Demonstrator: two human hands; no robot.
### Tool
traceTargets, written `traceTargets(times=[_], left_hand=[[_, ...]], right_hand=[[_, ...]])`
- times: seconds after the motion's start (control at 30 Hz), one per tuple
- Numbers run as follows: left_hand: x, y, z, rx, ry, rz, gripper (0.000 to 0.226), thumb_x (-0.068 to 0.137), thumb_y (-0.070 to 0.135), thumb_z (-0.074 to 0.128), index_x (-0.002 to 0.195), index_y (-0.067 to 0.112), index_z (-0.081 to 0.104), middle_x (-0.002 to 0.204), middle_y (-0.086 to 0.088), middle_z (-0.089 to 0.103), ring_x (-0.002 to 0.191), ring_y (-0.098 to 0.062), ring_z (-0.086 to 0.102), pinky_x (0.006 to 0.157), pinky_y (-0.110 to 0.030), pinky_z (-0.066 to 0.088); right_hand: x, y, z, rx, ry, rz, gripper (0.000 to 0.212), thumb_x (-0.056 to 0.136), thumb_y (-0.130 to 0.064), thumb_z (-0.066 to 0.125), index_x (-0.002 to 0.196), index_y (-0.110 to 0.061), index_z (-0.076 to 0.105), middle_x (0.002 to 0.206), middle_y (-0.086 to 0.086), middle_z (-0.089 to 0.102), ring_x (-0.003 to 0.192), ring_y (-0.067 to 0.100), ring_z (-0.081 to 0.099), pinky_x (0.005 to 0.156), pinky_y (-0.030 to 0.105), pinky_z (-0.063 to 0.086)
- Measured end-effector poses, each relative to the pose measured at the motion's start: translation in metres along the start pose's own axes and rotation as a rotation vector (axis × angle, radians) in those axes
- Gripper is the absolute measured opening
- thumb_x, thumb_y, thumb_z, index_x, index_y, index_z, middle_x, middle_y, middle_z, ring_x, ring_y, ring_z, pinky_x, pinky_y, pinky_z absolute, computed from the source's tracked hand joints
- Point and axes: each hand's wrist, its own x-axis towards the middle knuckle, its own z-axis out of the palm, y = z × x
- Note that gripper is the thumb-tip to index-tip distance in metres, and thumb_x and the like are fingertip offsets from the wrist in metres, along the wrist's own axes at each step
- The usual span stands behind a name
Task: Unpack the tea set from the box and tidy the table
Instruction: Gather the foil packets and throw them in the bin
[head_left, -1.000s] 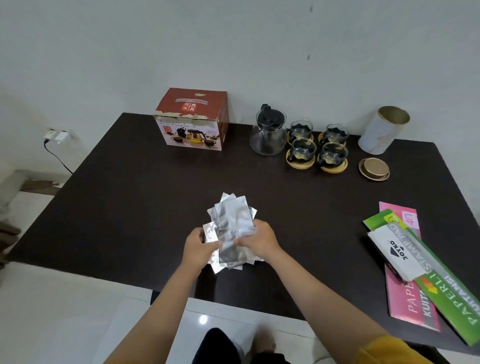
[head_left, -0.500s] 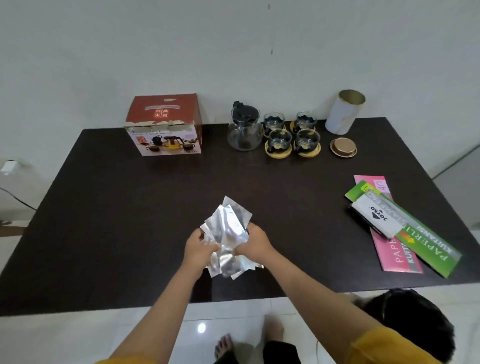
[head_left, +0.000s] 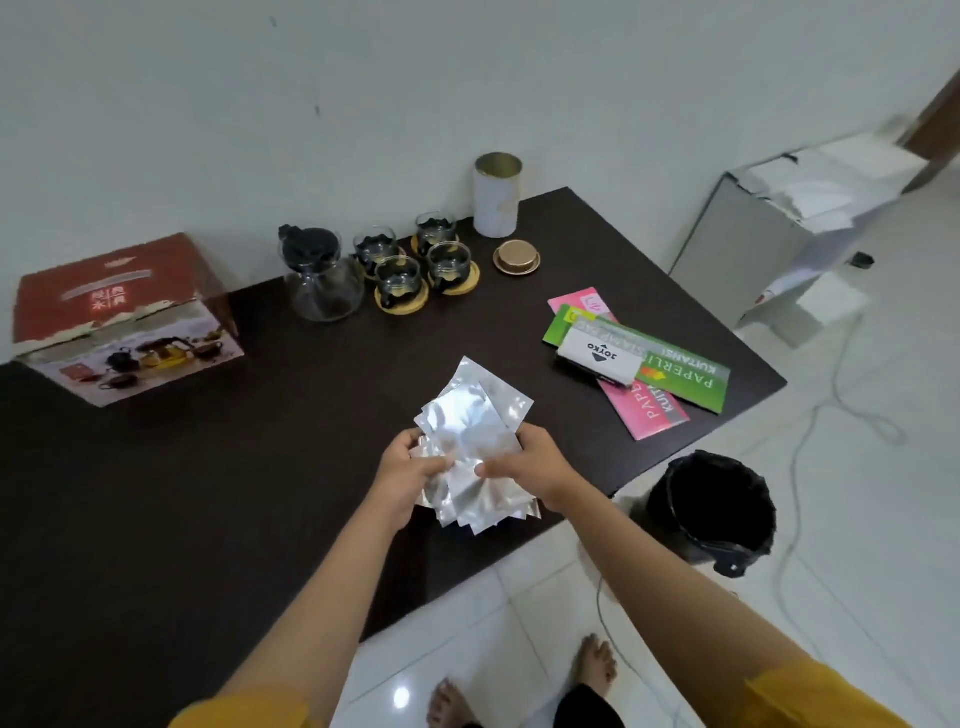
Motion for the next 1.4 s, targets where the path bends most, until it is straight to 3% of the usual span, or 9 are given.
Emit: traceTargets(times=[0.1,0.33,0.43,0.57,0.73,0.9,1.13,1.3,1.4], left_hand=[[0.007,0.006,0.045,0.070,-0.138,0.021,0.042,0.074,-0.012,0.067,0.106,0.014,0.062,0.097,-0.013,0.070,0.086,-0.027,0.067,0.084,-0.042,0.053],[0.010,0.005,0.196,0.237,-0.365,0.014,0.051,0.074,-0.016,0.061,0.118,0.010,0.062,0.095,-0.012,0.070,0.083,-0.024,0.066,0.075,-0.033,0.052],[0.006,-0.010,0.273,0.293,-0.457,0.001,0.055,0.073,-0.020,0.058,0.122,0.006,0.059,0.092,-0.009,0.071,0.080,-0.021,0.067,0.074,-0.032,0.053],[-0.001,-0.037,0.367,0.382,-0.523,-0.018,0.046,0.077,-0.018,0.057,0.109,0.013,0.062,0.083,0.000,0.069,0.064,-0.006,0.068,0.054,-0.017,0.051],[0.014,-0.093,0.448,0.524,-0.523,-0.075,0.037,0.076,-0.014,0.063,0.098,0.016,0.064,0.090,-0.006,0.067,0.083,-0.023,0.063,0.075,-0.033,0.052],[0.064,-0.159,0.496,0.698,-0.533,-0.112,0.025,0.079,-0.004,0.066,0.089,0.017,0.061,0.093,-0.005,0.061,0.090,-0.024,0.056,0.075,-0.032,0.045],[0.181,-0.267,0.532,0.928,-0.399,-0.188,0.061,0.078,0.005,0.066,0.134,0.014,0.045,0.129,-0.005,0.051,0.110,-0.022,0.053,0.087,-0.029,0.044],[0.237,-0.328,0.535,0.919,-0.463,-0.239,0.062,0.086,0.015,0.063,0.142,0.014,0.036,0.138,-0.001,0.046,0.109,-0.019,0.051,0.086,-0.029,0.043],[0.249,-0.348,0.530,0.899,-0.440,-0.266,0.071,0.089,0.027,0.063,0.150,0.017,0.026,0.151,-0.005,0.035,0.133,-0.024,0.042,0.107,-0.039,0.040]], right_hand=[[-0.016,0.010,-0.045,0.036,0.096,0.010,0.028,0.067,0.001,0.080,0.090,-0.013,0.070,0.088,0.005,0.071,0.081,0.018,0.069,0.077,0.033,0.056],[-0.067,0.051,-0.174,0.154,0.308,0.048,0.036,0.069,0.002,0.080,0.102,0.000,0.069,0.100,0.017,0.073,0.091,0.026,0.070,0.083,0.034,0.055],[-0.094,0.078,-0.237,0.186,0.401,0.086,0.040,0.067,-0.004,0.083,0.105,-0.004,0.069,0.101,0.012,0.073,0.096,0.024,0.070,0.086,0.034,0.055],[-0.128,0.114,-0.309,0.227,0.500,0.131,0.029,0.070,-0.007,0.083,0.094,-0.017,0.070,0.095,0.002,0.074,0.091,0.017,0.070,0.079,0.025,0.054],[-0.144,0.171,-0.367,0.251,0.627,0.206,0.039,0.080,-0.015,0.075,0.115,-0.019,0.059,0.111,-0.001,0.067,0.103,0.016,0.063,0.087,0.030,0.052],[-0.119,0.236,-0.397,0.268,0.708,0.368,0.045,0.087,-0.017,0.067,0.127,-0.015,0.048,0.114,-0.004,0.055,0.108,0.017,0.054,0.091,0.032,0.045],[-0.024,0.353,-0.423,0.473,0.815,0.579,0.040,0.081,-0.007,0.068,0.119,-0.005,0.054,0.117,0.010,0.059,0.108,0.028,0.058,0.082,0.032,0.048],[0.030,0.417,-0.430,0.525,0.843,0.686,0.036,0.080,-0.008,0.069,0.112,-0.004,0.053,0.109,0.011,0.062,0.096,0.027,0.059,0.080,0.034,0.050],[0.043,0.429,-0.430,0.523,0.854,0.731,0.054,0.081,-0.014,0.071,0.128,-0.005,0.045,0.120,0.008,0.055,0.107,0.027,0.055,0.084,0.031,0.045]])
